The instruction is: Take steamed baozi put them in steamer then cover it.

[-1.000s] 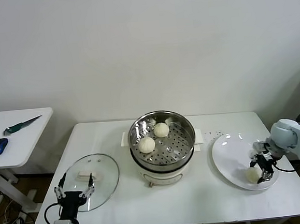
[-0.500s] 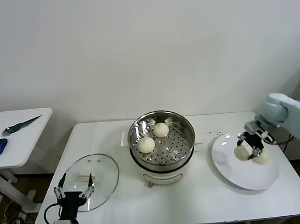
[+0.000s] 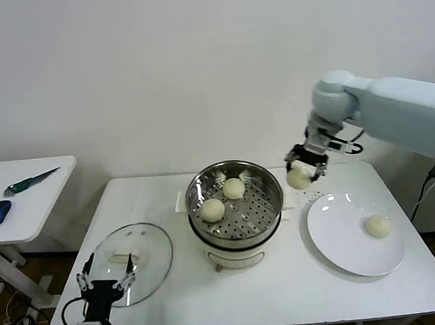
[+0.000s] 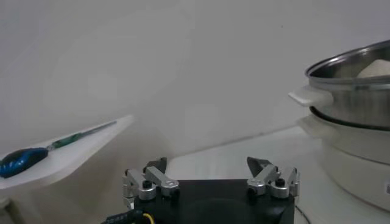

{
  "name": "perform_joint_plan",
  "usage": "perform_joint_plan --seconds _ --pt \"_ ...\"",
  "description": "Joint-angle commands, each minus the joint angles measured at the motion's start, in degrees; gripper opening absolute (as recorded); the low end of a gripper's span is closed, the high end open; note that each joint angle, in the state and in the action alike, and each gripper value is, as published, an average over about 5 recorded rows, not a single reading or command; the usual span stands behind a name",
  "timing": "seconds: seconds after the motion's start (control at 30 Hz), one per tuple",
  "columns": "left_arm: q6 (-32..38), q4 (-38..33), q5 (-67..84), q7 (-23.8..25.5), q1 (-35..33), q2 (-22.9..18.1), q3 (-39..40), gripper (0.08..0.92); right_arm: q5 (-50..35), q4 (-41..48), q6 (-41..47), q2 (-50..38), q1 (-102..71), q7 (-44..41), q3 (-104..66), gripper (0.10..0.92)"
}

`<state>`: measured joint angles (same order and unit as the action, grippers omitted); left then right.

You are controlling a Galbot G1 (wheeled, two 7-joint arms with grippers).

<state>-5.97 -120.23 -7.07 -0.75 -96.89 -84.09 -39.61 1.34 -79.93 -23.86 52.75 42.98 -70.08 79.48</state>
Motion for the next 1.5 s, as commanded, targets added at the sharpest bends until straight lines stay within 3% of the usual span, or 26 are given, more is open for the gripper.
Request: perform_joint_plan --seconds 0.03,0.3,0.73,1.0,1.1,1.33,1.5 --pt "0.2 -0.6 0.3 0.0 -1.2 0.3 -0.4 0.823 11.2 -1.9 -6.2 15.0 -5.8 -0.3 -3.4 0.667" --pt "0.5 -0.5 0.6 0.0 -2.1 0.2 -0.6 0.823 14.6 -1.5 -7.1 19.9 -13.5 0.1 -4.2 0.67" --pt "0.8 0.4 0.7 0.0 -1.9 0.3 -0.7 0.823 14.5 -2.4 -7.4 19.1 -15.1 1.4 -3.2 0.681" --pt "0.8 0.7 0.6 -0.1 -1.8 0.4 -0.7 0.823 14.6 -2.8 -6.7 17.4 -14.1 1.3 -3.6 0.808" --pt "0.8 0.7 0.6 -0.1 -1.7 0.4 -0.7 0.823 14.2 -2.4 -6.8 16.3 -12.6 1.2 -4.2 0.821" --pt "0.8 0.6 0.5 -0.1 -1.5 0.4 -0.6 0.823 8.3 2.0 -3.3 9.8 -5.9 2.0 -4.1 0.823" --pt "0.8 0.5 0.5 -0.1 -1.4 0.5 -0.4 0.823 -4.1 4.8 11.7 2.4 1.4 12.3 4.0 0.823"
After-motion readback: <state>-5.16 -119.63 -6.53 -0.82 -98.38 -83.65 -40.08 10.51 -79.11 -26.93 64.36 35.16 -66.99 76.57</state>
